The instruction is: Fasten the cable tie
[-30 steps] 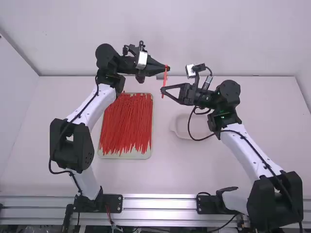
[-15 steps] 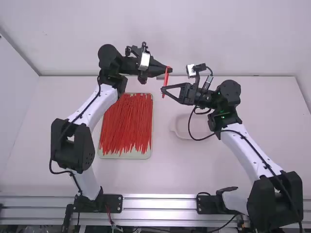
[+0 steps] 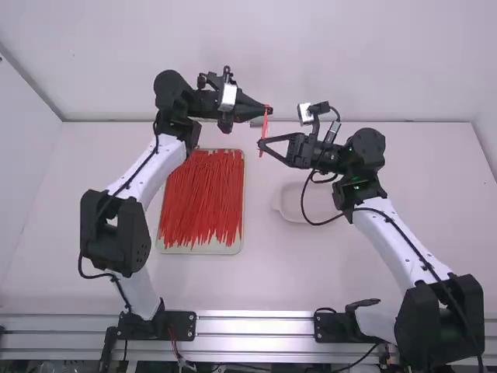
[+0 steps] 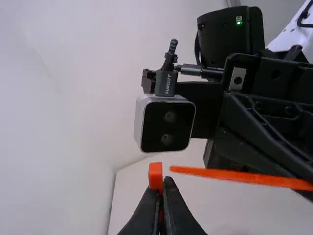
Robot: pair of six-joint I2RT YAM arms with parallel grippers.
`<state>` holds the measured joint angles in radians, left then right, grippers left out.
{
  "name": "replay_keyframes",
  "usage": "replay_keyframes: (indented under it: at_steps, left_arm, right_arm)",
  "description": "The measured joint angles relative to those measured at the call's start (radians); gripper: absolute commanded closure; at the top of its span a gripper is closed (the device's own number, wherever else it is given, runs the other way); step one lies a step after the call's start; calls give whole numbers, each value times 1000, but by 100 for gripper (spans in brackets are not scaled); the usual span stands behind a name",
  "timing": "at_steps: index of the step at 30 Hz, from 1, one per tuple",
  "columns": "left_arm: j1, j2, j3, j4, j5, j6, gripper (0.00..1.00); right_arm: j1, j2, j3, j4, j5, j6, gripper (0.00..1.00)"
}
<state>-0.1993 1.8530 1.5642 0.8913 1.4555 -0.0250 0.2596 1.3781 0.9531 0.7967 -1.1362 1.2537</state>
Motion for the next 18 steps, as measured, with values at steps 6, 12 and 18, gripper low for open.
replay_keyframes:
  at_steps: [6, 12, 18]
  left_arm:
    - [11, 0, 0, 0, 10, 0, 98]
    - [2, 0, 0, 35, 11, 0, 98]
    - [-16, 0, 0, 86, -1, -19, 98]
  right_arm:
    - [-4, 0, 0, -2, 0, 0, 100]
    - [-2, 0, 0, -2, 2, 0, 100]
    - [-2, 0, 0, -2, 2, 1, 100]
